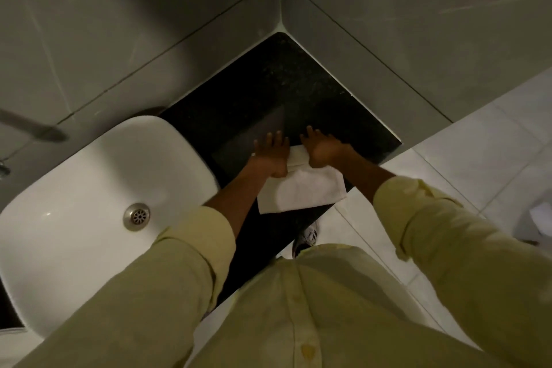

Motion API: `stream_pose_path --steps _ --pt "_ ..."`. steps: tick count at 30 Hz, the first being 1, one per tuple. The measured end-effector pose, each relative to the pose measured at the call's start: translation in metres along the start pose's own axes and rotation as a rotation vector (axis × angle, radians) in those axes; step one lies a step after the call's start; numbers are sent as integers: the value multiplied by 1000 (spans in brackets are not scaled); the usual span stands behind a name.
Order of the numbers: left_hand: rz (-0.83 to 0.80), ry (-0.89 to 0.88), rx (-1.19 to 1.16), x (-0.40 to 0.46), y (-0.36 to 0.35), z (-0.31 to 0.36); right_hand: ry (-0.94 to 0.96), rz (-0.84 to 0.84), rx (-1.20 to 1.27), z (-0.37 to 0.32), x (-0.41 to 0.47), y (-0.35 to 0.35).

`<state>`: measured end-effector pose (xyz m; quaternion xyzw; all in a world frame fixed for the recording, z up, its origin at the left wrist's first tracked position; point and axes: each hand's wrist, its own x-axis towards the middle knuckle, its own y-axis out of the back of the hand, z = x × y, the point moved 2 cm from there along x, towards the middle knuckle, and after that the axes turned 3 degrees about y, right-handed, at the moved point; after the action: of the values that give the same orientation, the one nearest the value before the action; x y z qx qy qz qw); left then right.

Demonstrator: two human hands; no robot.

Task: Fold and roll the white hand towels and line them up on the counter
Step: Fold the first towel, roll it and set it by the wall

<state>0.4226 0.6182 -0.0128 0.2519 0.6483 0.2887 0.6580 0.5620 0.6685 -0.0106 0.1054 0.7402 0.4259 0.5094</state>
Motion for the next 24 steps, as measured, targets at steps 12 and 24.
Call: stream_pose_path --steps 12,24 --pt "530 -85 -64 -91 -92 32 7 546 77 -31 -93 -111" --pt "463 -32 -221 -86 -25 0 -2 382 219 3 -73 -45"
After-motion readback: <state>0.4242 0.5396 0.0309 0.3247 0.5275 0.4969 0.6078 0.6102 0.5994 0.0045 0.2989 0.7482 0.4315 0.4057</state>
